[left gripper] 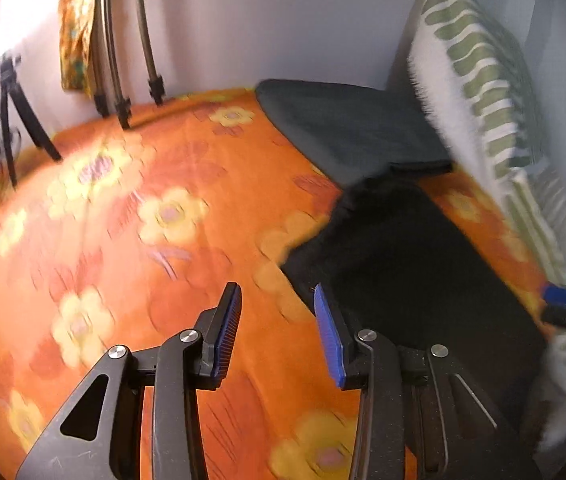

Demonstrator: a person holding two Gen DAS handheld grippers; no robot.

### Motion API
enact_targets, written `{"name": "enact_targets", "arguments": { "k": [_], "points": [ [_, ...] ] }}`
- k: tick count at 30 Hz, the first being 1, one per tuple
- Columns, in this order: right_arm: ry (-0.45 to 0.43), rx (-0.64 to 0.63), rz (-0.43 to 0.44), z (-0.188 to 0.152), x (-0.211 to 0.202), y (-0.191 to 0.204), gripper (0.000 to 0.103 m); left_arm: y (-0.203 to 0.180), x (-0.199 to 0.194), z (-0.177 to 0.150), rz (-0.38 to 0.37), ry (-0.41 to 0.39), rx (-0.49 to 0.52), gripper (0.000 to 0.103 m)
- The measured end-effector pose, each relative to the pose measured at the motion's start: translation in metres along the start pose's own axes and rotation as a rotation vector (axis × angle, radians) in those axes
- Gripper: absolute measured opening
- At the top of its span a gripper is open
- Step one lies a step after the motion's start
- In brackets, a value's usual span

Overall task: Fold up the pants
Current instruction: 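Move both open grippers to the folded trousers' edge beside the grey cloth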

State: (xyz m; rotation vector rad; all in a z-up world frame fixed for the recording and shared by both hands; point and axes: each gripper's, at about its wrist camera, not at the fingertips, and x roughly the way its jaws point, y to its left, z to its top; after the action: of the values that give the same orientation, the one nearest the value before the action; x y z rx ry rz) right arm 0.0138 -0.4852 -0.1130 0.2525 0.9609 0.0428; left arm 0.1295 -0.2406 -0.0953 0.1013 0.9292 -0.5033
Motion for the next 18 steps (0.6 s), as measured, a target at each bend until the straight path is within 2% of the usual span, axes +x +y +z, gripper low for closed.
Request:
{"name": "enact_targets", "arguments": {
  "k": [3,8,15,18],
  "points": [
    [0.016,-0.02,0.062,0.017,0.011,0.0,0.062,-0.005,-0.008,-0.015,-0.079,0.038,-0.05,0.049],
    [0.084,-0.001,0.151,0.041,0.052,-0.002,0.065,-0.018,-0.002,-0.031,-0.19,0.106,-0.118,0.049],
    [0.15,-0.007,0.166,0.053,0.094,-0.01,0.065,-0.02,0.02,-0.034,-0.229,0.152,-0.177,0.049],
    [0.138,-0.036,0.197,0.056,0.098,-0.01,0.065,-0.018,0.025,-0.035,-0.234,0.152,-0.187,0.049]
  ]
}}
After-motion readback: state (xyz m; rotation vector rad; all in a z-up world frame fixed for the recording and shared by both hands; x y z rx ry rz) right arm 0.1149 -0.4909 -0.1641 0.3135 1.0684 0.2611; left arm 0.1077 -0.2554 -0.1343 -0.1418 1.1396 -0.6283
